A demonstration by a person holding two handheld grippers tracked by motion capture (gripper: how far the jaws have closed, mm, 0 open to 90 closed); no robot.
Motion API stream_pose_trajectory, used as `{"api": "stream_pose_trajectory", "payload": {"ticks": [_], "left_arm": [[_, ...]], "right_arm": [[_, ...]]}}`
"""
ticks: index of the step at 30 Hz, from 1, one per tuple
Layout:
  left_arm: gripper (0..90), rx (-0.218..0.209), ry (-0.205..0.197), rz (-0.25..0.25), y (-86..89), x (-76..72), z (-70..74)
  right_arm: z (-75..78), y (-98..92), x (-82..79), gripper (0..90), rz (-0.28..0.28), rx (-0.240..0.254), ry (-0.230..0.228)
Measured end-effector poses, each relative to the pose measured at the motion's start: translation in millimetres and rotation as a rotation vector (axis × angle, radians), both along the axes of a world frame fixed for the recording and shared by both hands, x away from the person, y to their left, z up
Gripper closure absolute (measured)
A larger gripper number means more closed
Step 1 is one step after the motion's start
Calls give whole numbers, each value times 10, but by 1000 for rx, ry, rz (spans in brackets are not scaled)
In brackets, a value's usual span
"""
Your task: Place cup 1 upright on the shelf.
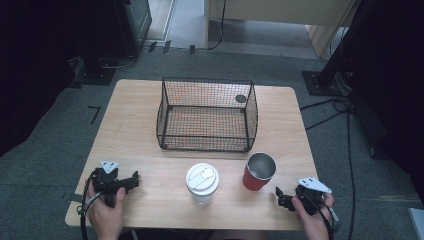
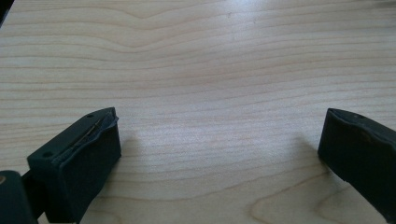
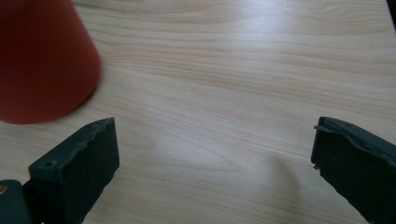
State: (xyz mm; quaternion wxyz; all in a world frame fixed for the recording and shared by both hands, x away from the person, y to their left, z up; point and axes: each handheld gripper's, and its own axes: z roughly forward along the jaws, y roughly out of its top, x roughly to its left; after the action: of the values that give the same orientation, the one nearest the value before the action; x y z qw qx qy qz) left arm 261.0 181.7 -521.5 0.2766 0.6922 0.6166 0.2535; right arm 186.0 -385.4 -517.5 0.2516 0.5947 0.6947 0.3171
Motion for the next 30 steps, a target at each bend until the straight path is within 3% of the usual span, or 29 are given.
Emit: {"api": "stream_pose_trajectory", "payload": {"ticks": [14,21,30], "left_arm": [[0,1,0,-4,-2,0,0],[0,2,1,-8,-2,-1,0],[0,2,0,-8,-3,-1,0]], "right_arm": [[72,230,-28,9,96,19,-30],[134,347,-46,10,161,58,-60],[216,508,-35,10,191,73,-99]]}}
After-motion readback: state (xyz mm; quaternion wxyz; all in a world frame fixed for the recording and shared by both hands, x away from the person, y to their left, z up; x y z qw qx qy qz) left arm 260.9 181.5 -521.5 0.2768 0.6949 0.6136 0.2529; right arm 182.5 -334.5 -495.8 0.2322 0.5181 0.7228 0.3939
